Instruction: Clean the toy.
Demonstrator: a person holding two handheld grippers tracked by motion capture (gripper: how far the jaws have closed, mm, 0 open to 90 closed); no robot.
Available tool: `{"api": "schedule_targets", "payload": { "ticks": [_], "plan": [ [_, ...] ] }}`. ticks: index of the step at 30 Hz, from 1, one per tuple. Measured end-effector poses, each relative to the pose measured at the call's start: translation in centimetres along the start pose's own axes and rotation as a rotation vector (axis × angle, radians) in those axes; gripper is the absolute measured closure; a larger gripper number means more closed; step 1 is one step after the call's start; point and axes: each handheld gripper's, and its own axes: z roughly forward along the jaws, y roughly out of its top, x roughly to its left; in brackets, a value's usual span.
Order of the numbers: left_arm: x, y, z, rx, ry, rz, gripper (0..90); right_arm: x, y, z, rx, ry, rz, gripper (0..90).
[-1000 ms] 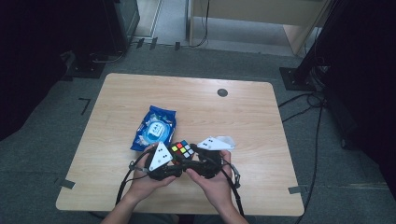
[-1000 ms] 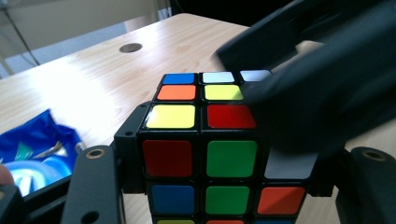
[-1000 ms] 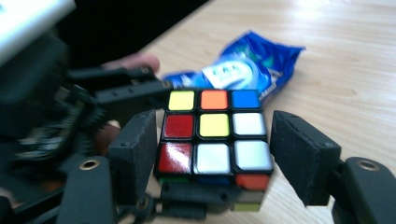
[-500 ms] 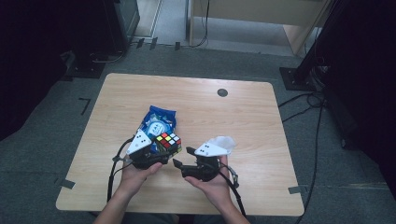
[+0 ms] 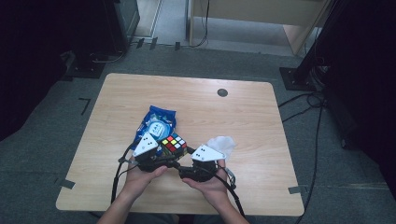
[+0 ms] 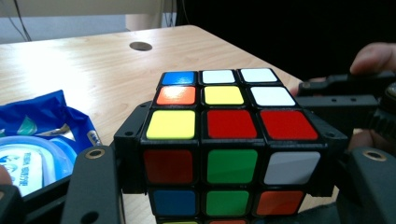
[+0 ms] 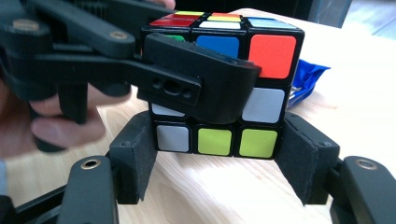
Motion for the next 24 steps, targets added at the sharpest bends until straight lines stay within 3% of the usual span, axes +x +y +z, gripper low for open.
{"api": "schedule_targets", "payload": {
  "ticks": [1, 5, 10, 12, 16, 19, 24],
  "plan": [
    [0.0, 0.1, 0.0, 0.01, -0.003, 0.004, 33.2, 0.0, 0.0, -0.1, 0.008, -0.005, -0.029, 34.0],
    [0.0, 0.3, 0.1, 0.049, -0.028, -0.002, 32.6, 0.3, -0.2, -0.4, 0.028, -0.06, -0.22, 34.1],
    [0.4, 0.5, 0.2, 0.105, -0.058, -0.039, 32.2, 0.6, -0.5, -0.6, 0.043, -0.102, -0.379, 34.1],
    [0.5, 0.6, 0.3, 0.129, -0.065, -0.049, 32.2, 0.8, -0.7, -0.5, 0.047, -0.119, -0.42, 34.1],
    [0.6, 0.5, 0.4, 0.159, -0.07, -0.052, 32.9, 1.1, -0.9, -0.3, 0.063, -0.134, -0.461, 34.0],
    [0.3, 0.5, 0.4, 0.159, -0.048, -0.026, 33.6, 1.0, -1.0, -0.1, 0.063, -0.137, -0.444, 33.8],
    [0.4, 0.6, 0.0, 0.113, -0.041, -0.024, 33.7, 0.3, -1.0, -0.4, 0.054, -0.106, -0.376, 33.2]
  ]
}}
